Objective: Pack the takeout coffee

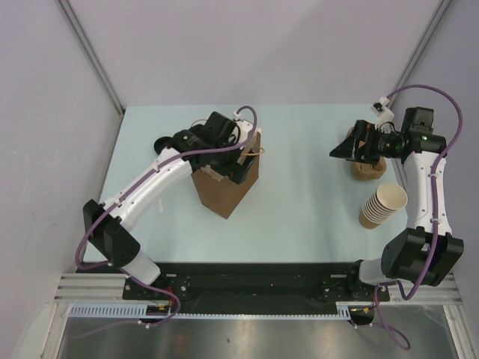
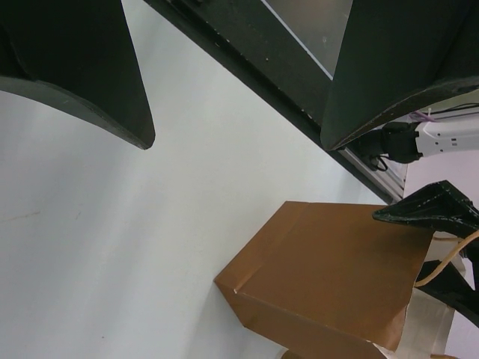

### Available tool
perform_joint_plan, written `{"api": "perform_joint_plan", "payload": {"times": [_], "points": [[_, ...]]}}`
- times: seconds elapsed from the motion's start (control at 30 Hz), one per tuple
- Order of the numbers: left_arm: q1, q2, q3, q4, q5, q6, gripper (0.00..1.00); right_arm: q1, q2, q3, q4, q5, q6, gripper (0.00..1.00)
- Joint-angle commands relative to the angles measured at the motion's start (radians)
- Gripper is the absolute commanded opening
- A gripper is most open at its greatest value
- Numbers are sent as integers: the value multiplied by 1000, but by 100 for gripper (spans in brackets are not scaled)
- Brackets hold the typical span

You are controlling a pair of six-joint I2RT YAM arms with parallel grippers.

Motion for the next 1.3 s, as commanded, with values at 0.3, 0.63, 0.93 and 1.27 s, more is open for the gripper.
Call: {"api": "perform_joint_plan", "payload": {"times": [0.3, 0.63, 0.93, 1.27], "points": [[-73, -70, -22, -2, -128, 109, 100, -16, -10, 4, 13, -40, 11, 100], [-72, -74, -18, -2, -174, 95, 99, -25, -13, 4, 10, -46, 11, 100], [-75, -113, 1, 36, -194, 120, 99, -30, -10, 4, 8, -52, 11, 100], [-96, -110, 0, 13, -163, 170, 100, -39, -10, 4, 8, -56, 14, 100]]}}
